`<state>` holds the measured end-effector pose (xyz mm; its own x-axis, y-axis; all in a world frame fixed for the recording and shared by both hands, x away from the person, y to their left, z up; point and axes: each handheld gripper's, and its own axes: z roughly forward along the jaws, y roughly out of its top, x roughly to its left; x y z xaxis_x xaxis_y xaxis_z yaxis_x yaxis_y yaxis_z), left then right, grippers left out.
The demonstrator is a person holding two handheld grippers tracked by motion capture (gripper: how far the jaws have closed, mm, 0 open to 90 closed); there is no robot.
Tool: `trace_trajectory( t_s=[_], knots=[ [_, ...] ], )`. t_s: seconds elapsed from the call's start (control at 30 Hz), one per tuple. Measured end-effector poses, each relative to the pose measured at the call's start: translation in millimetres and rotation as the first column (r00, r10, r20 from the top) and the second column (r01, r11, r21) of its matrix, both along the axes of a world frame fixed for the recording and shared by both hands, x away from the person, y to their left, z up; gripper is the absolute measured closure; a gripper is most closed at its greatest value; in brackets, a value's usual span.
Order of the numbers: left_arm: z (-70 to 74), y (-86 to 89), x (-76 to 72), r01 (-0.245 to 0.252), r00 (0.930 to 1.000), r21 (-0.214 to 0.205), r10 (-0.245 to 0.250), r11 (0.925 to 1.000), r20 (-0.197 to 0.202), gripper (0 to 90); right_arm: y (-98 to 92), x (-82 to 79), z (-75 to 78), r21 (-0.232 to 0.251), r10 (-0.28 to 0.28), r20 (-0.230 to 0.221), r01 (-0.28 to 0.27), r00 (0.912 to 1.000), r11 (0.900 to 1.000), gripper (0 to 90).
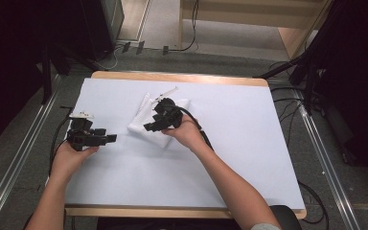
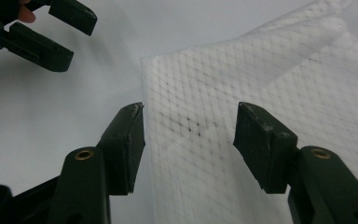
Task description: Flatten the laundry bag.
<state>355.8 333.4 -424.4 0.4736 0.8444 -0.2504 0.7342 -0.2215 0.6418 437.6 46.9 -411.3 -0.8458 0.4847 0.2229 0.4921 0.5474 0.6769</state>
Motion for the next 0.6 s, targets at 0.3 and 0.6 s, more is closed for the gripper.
trace_trajectory(
  t_s=[0.3,0.6],
  knots=[
    [-0.1,1.0,0.3,-0.002,1.0000,-0.005,0.002,1.0000,0.003,37.1,39.0,-0.9,-9.5,-0.043,0.042,0.017,-0.041,0.9990,0.9982,39.2],
    [0.1,3.9,0.5,-0.002,1.0000,-0.003,0.002,1.0000,0.003,37.1,66.2,7.5,-37.0,-0.109,0.033,-0.001,-0.033,0.9994,0.9935,42.9]
  ],
)
